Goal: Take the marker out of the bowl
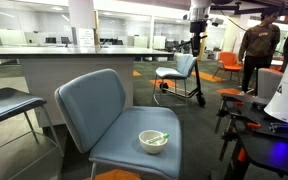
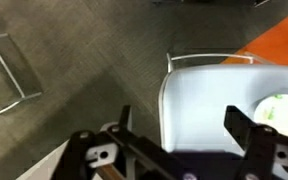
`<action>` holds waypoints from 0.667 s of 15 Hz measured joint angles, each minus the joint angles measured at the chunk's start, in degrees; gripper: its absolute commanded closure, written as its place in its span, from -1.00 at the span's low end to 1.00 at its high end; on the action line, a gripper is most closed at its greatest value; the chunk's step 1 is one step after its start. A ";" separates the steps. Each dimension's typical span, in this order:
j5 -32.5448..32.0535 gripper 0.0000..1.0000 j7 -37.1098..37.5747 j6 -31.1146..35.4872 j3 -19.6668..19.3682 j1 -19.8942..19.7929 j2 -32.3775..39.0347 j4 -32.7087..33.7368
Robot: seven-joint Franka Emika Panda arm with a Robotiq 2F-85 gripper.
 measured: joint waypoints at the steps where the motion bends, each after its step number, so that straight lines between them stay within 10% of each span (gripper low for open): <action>1: 1.34 -1.00 0.00 1.30 0.22 1.15 2.40 0.57; 10: 19.43 -1.00 -10.88 15.83 9.06 8.57 31.01 12.36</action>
